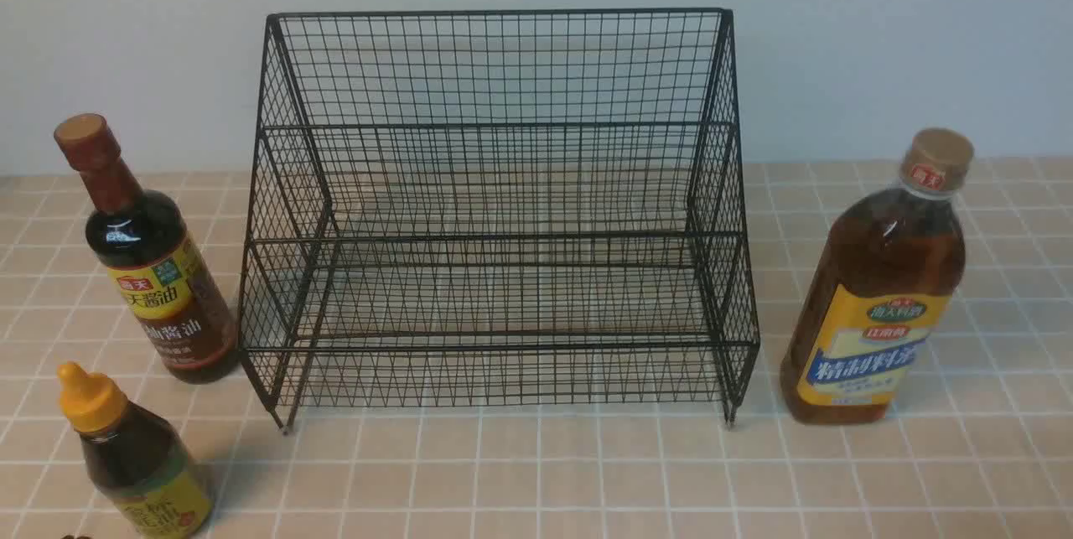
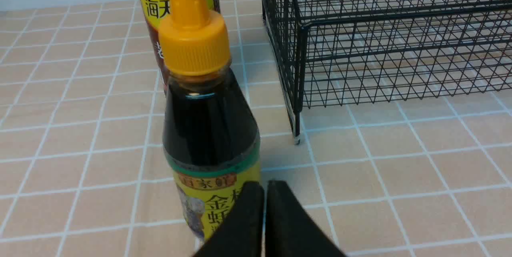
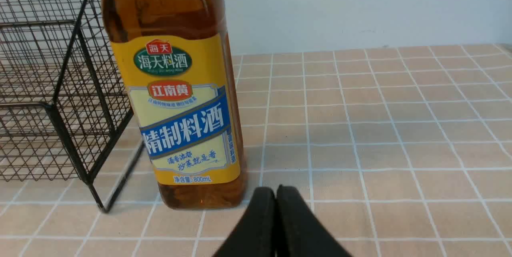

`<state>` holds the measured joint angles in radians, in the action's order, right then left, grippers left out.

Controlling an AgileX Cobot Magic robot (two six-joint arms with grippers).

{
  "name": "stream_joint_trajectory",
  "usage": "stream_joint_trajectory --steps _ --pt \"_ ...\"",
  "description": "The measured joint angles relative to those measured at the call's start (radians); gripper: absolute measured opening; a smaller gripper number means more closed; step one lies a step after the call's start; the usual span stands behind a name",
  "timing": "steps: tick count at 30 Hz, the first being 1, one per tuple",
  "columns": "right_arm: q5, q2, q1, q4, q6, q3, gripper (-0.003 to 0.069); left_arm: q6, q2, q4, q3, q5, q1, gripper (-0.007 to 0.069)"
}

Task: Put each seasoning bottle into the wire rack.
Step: Use the right arm to grab the condiment bottle closest to it

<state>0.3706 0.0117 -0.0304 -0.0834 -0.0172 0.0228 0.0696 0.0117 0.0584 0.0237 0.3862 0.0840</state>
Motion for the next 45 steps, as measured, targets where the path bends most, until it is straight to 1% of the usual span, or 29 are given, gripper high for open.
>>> stream_joint_trajectory --steps 20,23,25,26,27,28,29,30,32,35,41,42,45 --pt "0.0 0.0 0.0 0.0 0.0 0.0 -0.0015 0.0 0.0 0.0 0.0 0.0 0.0 -0.0007" --pt "-0.005 0.0 0.0 -0.018 -0.006 0.0 -0.0015 0.0 0.0 0.0 0.0 0.0 0.0 -0.0007" --pt "-0.048 0.0 0.0 -0.115 -0.036 0.003 -0.0015 0.0 0.0 0.0 0.0 0.0 0.0 -0.0007" --pt "-0.083 0.0 0.0 -0.187 -0.059 0.004 -0.0015 0.0 0.0 0.0 0.0 0.0 0.0 -0.0007" --pt "-0.098 0.0 0.0 -0.212 -0.062 0.004 -0.0015 0.0 0.0 0.0 0.0 0.0 0.0 -0.0007" --pt "-0.16 0.0 0.0 -0.317 -0.086 0.004 -0.0015 0.0 0.0 0.0 0.0 0.0 0.0 -0.0007" --pt "-0.167 0.0 0.0 -0.33 -0.086 0.004 -0.0015 0.0 0.0 0.0 0.0 0.0 0.0 -0.0007" --pt "-0.212 0.0 0.0 -0.414 -0.096 0.004 -0.0015 0.0 0.0 0.0 0.0 0.0 0.0 -0.0007" --pt "-0.258 0.0 0.0 -0.51 -0.098 0.004 -0.0015 0.0 0.0 0.0 0.0 0.0 0.0 -0.0007" --pt "-0.291 0.0 0.0 -0.574 -0.098 0.004 -0.0015 0.0 0.0 0.0 0.0 0.0 0.0 -0.0007" --pt "-0.35 0.0 0.0 -0.627 -0.107 0.004 -0.0015 0.0 0.0 0.0 0.0 0.0 0.0 -0.0007" --pt "-0.383 0.0 0.0 -0.662 -0.11 -0.001 -0.0015 0.0 0.0 0.0 0.0 0.0 0.0 -0.0007" --pt "-0.362 0.0 0.0 -0.679 -0.097 -0.069 -0.0015 0.0 0.0 0.0 0.0 0.0 0.0 -0.0007"
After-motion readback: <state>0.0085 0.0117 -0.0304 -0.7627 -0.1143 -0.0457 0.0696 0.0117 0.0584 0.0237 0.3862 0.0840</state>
